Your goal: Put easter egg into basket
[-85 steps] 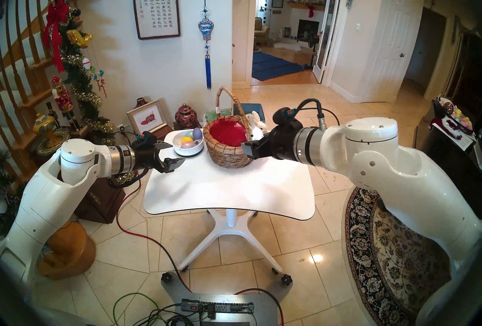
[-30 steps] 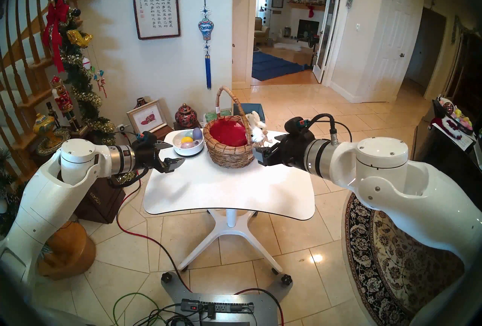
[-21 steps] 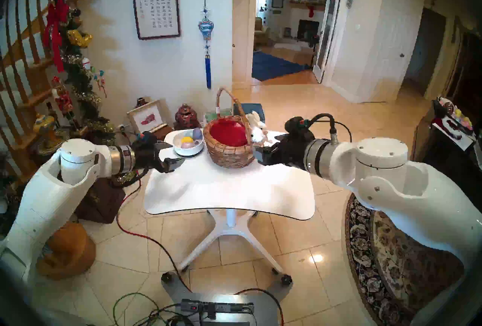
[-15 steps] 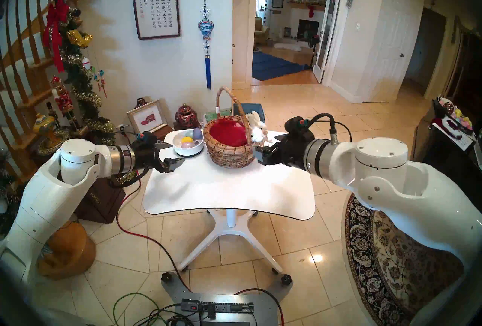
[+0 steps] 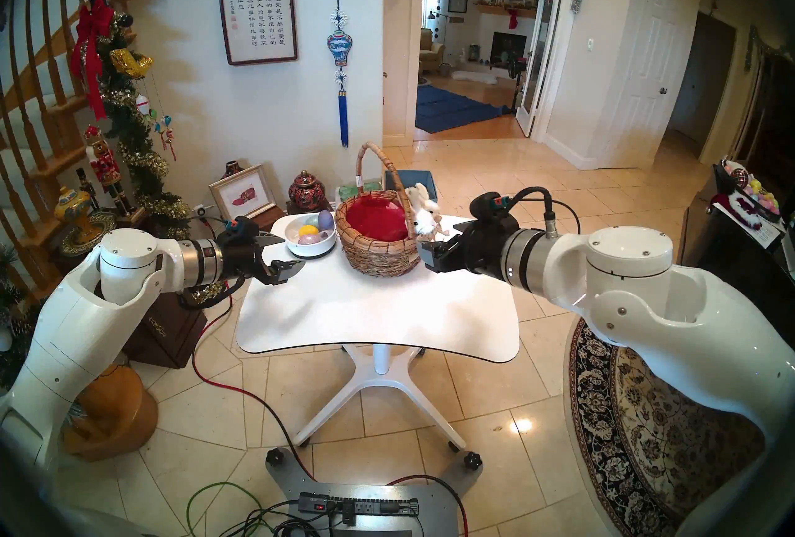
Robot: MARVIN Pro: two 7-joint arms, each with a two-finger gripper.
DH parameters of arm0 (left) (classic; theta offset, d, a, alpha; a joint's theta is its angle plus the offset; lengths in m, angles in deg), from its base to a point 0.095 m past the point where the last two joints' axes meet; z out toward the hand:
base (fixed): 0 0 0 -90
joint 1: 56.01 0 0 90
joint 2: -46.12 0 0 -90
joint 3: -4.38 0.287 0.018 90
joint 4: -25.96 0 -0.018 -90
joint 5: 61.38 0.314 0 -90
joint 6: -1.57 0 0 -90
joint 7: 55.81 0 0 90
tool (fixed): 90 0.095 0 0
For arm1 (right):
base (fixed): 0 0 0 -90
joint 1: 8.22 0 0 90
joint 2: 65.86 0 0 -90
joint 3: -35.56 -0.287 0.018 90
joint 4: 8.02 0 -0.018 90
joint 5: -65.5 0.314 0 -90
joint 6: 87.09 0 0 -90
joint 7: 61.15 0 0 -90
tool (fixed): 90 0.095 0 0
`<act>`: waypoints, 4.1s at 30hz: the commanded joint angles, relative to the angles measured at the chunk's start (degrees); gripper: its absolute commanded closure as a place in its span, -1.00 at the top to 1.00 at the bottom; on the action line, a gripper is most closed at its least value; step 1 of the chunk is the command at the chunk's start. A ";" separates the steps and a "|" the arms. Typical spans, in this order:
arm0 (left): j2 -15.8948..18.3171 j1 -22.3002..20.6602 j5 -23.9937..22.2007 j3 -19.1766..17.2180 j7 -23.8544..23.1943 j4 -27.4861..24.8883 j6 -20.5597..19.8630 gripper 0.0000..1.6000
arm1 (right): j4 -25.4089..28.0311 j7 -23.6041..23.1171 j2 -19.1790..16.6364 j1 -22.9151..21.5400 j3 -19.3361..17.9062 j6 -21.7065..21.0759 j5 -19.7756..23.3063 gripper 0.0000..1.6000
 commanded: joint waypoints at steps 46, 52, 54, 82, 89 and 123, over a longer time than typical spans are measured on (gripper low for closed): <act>-17.45 -26.46 13.62 5.91 -2.74 24.45 -5.36 1.00 | 0.07 -0.04 -0.29 -0.58 -0.40 0.13 0.03 1.00; -19.33 -29.91 14.68 5.90 -3.76 29.24 -5.10 1.00 | 0.08 -0.04 -0.31 -0.58 -0.40 0.14 0.04 1.00; -19.95 -30.52 15.12 5.60 -4.09 30.44 -4.99 1.00 | 0.08 -0.04 -0.31 -0.58 -0.40 0.14 0.04 1.00; -27.57 -44.72 18.89 7.93 -9.81 53.34 -3.66 1.00 | 0.07 -0.06 -0.33 -0.64 -0.38 0.13 0.07 1.00; -28.66 -47.60 19.63 8.68 -9.99 58.53 -1.97 1.00 | 0.07 -0.07 -0.33 -0.66 -0.37 0.13 0.08 1.00; -29.72 -49.99 21.57 9.44 -12.55 64.54 2.08 0.73 | 0.04 -0.09 -0.32 -0.75 -0.33 0.09 0.09 1.00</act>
